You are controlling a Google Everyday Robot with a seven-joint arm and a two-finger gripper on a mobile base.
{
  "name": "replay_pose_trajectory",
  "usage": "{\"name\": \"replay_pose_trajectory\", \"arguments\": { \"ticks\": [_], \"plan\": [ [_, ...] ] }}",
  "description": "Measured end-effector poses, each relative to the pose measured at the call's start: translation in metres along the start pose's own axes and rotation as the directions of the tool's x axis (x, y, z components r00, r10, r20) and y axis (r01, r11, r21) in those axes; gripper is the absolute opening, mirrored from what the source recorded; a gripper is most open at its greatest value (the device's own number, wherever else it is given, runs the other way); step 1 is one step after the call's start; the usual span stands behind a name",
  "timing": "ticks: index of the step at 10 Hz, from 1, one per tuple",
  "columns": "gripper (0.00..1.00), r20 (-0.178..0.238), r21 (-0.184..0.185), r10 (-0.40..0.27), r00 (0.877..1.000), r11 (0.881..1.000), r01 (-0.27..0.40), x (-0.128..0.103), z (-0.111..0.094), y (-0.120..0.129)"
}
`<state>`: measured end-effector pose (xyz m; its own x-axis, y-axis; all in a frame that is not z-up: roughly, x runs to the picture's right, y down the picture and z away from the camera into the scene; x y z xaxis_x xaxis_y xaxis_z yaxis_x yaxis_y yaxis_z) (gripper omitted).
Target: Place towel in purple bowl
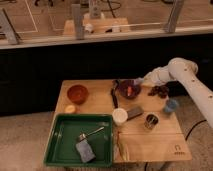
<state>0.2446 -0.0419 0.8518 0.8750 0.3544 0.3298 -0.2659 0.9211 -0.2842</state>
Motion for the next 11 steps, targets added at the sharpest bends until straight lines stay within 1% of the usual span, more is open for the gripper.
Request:
{"name": "replay_pose_trajectory", "arguments": {
  "ticks": [2,4,6,8,9,11],
  "plan": [
    [0.00,0.002,-0.010,0.005,1.000,1.000,-0.005,-0.009,0.014,-0.003],
    [0.00,0.001,-0.012,0.011,1.000,1.000,-0.011,-0.013,0.024,-0.003],
    [0.00,-0.008,-0.015,0.011,1.000,1.000,-0.011,-0.014,0.034,-0.001],
    [0.00,-0.026,-0.023,0.007,1.000,1.000,-0.008,-0.015,0.046,0.003],
    [0.03,-0.040,-0.029,0.001,0.999,1.000,-0.002,-0.015,0.051,0.006],
    [0.22,-0.064,-0.042,-0.024,0.998,0.999,0.021,-0.021,0.061,0.012]
  ]
}}
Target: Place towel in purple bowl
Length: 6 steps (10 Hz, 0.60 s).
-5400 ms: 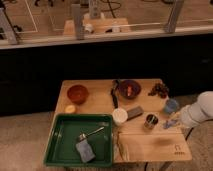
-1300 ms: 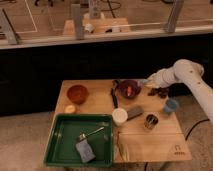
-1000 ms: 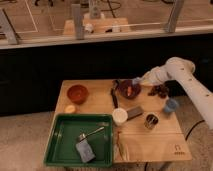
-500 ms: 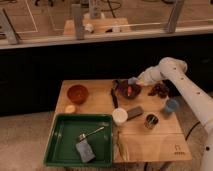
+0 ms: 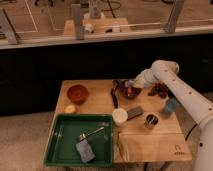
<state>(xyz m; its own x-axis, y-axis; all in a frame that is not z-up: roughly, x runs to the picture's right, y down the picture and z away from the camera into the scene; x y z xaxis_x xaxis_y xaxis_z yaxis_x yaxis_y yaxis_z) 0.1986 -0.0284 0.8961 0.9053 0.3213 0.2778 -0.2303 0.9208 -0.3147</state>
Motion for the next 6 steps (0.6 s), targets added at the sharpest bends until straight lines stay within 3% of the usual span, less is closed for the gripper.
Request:
{"name": "replay_pose_trajectory", "arguments": {
  "ticks": [4,6],
  "plan": [
    [0.64,-0.014,-0.028,0.005,1.000,1.000,-0.005,-0.005,0.009,0.004],
    [0.79,-0.017,-0.039,0.009,1.000,0.999,-0.010,-0.008,0.017,0.005]
  ]
}}
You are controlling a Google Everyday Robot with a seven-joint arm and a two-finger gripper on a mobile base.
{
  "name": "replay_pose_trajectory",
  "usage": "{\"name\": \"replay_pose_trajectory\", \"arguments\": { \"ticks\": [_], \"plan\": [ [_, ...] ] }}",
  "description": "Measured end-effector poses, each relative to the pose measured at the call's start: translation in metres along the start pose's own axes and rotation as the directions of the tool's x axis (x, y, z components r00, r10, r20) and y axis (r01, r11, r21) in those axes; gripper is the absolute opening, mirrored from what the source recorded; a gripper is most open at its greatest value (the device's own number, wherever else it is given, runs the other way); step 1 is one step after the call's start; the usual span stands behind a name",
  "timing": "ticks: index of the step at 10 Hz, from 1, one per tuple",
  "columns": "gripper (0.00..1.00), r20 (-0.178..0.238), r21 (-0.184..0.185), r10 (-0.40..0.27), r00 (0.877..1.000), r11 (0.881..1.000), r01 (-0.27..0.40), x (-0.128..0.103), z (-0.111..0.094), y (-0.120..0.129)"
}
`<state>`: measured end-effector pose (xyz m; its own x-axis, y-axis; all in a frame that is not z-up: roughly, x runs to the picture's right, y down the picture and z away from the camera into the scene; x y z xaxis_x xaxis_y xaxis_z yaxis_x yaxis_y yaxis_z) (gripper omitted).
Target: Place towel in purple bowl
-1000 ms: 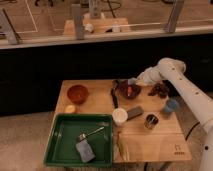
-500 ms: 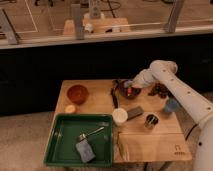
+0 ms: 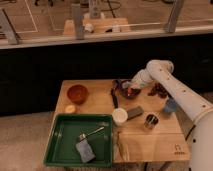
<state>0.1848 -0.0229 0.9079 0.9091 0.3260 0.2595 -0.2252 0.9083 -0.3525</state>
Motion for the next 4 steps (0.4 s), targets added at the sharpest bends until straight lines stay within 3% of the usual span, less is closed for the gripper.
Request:
{"name": "replay_pose_trajectory", "arguments": {
  "ticks": [4],
  "plan": [
    [0.80,0.021,0.009,0.034,0.999,0.999,-0.034,-0.0036,0.0057,-0.0072]
  ]
}}
